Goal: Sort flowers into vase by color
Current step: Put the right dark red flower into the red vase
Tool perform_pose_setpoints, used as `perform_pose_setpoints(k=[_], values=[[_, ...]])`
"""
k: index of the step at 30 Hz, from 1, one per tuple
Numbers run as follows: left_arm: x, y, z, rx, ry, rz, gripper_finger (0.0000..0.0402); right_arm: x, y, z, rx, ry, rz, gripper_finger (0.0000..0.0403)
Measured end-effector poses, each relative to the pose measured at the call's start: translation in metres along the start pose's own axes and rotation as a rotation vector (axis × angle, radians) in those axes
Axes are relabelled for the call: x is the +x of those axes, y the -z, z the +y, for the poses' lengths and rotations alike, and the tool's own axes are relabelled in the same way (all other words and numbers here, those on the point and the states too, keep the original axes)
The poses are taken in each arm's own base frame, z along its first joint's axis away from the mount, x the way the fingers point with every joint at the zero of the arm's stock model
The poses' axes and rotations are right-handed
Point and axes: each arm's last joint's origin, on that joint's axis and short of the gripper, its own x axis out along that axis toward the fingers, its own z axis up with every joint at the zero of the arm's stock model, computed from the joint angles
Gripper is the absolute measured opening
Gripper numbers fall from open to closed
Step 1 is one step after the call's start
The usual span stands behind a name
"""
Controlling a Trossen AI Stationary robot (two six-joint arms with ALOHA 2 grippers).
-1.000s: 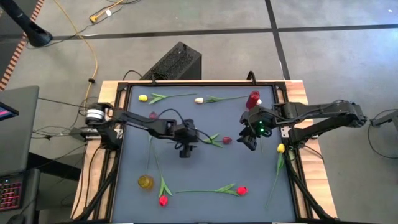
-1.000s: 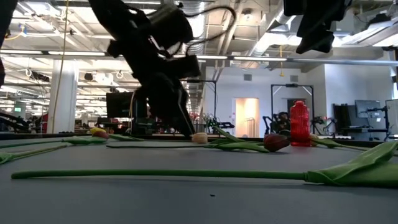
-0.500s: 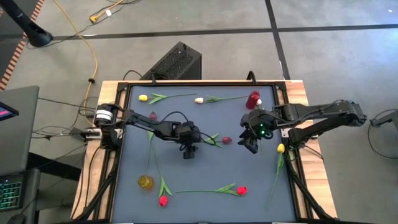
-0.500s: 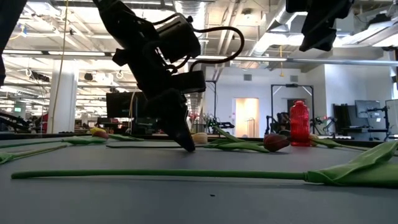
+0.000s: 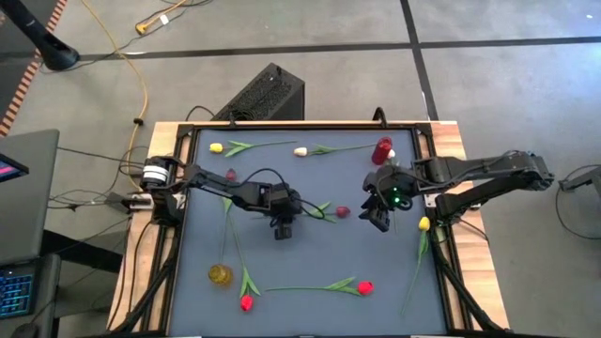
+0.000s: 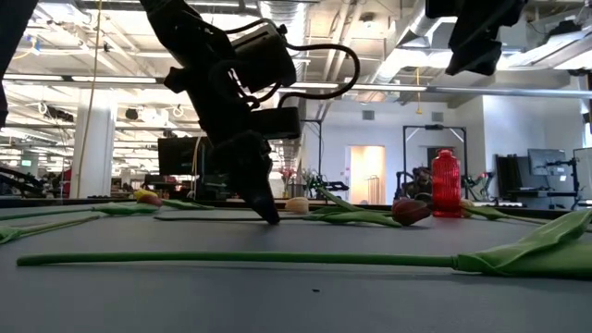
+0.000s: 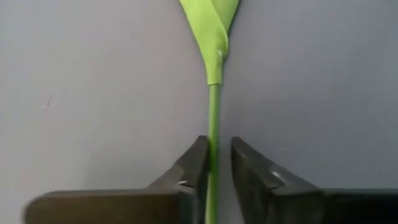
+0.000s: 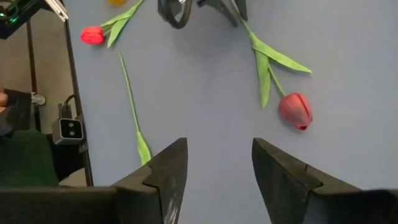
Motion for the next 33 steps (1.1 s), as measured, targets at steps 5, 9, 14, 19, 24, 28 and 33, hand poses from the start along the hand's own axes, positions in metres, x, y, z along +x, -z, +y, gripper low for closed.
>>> perform_pose_setpoints(k=[5, 9, 14, 19, 24, 28, 33], values=[[-0.001, 0.0, 0.0, -0.02, 0.0, -0.002, 0.0006, 0.0, 0.002, 0.003, -0.014, -0.01, 0.007, 0.0205], [-0.011, -0.001, 0.0, -0.023, 0.005, -0.018, 0.0002, 0.0, 0.002, 0.003, -0.013, -0.01, 0.006, 0.0205], [-0.041, -0.007, 0.003, 0.011, -0.02, -0.069, 0.0, 0.0, 0.001, 0.004, -0.012, -0.015, -0.001, 0.0205], [-0.079, -0.009, 0.006, 0.014, -0.086, -0.112, 0.0, 0.0, -0.002, 0.007, -0.016, -0.057, -0.029, 0.0205], [-0.123, -0.012, 0.015, -0.018, -0.173, -0.239, 0.0, -0.001, -0.007, 0.011, -0.027, -0.129, -0.059, 0.0205], [-0.156, -0.012, 0.026, -0.087, -0.221, -0.349, 0.0, -0.001, -0.008, 0.012, -0.029, -0.151, -0.069, 0.0205], [-0.193, -0.01, 0.039, -0.169, -0.235, -0.495, 0.0, -0.002, -0.012, 0.01, -0.026, -0.148, -0.092, 0.0205]])
